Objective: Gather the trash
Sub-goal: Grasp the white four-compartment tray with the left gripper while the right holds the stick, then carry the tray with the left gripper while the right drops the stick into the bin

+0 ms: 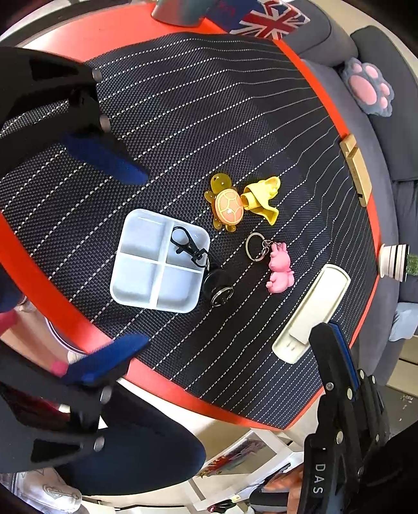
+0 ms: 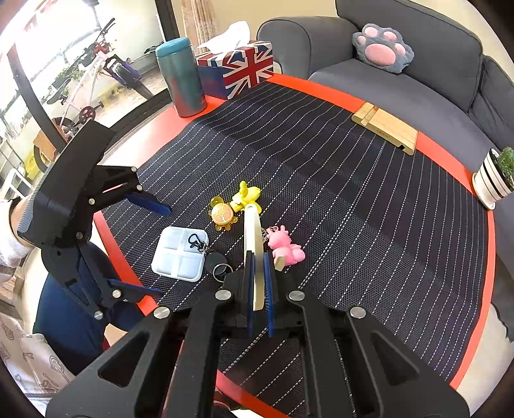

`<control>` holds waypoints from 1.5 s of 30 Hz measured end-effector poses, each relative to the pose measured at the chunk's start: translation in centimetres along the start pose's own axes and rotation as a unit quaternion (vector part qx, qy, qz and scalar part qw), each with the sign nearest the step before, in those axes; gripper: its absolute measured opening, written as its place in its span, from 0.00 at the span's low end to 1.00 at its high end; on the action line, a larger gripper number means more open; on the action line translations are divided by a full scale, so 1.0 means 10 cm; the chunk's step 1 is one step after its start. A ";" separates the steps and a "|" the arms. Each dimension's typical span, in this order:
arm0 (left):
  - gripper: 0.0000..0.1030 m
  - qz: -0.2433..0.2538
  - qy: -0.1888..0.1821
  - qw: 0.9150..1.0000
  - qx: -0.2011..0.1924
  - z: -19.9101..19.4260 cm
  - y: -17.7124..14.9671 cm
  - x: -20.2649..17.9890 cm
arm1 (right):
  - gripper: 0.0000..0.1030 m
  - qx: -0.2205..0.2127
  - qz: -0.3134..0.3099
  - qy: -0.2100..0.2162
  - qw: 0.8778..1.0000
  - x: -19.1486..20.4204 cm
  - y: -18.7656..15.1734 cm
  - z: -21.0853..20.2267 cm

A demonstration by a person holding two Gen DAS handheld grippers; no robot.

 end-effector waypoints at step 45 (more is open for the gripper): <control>0.56 -0.025 0.008 0.994 -0.107 -0.55 0.66 0.08 | 0.05 -0.008 0.009 -0.002 1.000 -0.03 0.00 -0.03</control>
Point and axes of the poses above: each gripper's, at about its wrist camera, not at the fingertips, and z roughly the way its jaws point, x to its left, y to its top, the point moved 10 cm from there along z, roughly the way its jaws point, and after that the axes turned 10 degrees about -x, right-handed, at the moved point
